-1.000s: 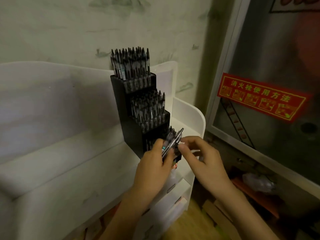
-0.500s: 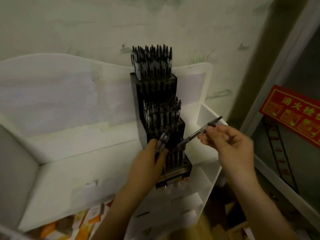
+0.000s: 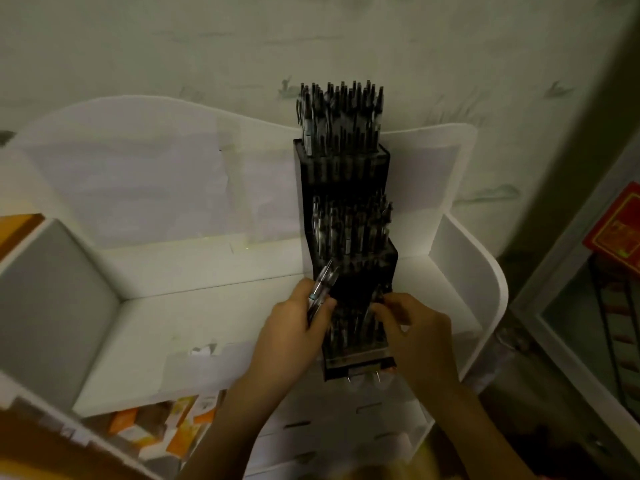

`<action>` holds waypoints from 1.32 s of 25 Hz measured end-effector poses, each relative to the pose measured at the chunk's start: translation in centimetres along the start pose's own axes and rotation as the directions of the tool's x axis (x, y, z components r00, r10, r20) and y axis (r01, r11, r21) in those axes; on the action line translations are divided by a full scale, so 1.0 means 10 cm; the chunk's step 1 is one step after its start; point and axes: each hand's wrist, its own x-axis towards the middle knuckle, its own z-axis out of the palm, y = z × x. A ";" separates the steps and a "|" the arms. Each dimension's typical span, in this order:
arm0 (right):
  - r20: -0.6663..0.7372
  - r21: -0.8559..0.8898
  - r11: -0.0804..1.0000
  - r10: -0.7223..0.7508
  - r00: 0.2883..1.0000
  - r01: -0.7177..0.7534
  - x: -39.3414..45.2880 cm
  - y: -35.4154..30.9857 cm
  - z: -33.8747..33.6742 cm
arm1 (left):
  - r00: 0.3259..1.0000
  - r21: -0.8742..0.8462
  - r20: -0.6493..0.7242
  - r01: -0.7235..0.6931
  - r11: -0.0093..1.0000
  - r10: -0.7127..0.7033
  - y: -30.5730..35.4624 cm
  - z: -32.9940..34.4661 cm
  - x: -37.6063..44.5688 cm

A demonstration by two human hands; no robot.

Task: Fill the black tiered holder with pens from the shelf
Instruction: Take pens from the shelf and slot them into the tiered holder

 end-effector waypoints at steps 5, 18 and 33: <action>0.039 -0.097 0.994 -0.055 0.998 0.058 -0.02 0.17 0.16 | 1.000 -0.013 -0.001 0.001 1.000 -0.001 -0.02 0.01 0.03; 0.073 -0.067 0.997 0.037 0.997 -0.032 -0.03 0.10 0.10 | 0.997 -0.071 0.069 -0.036 0.997 0.041 0.03 0.10 0.08; 0.046 0.574 0.771 0.305 0.951 -0.275 0.24 -0.50 -0.30 | 0.970 -0.084 0.220 -0.087 0.993 0.104 0.15 0.13 0.03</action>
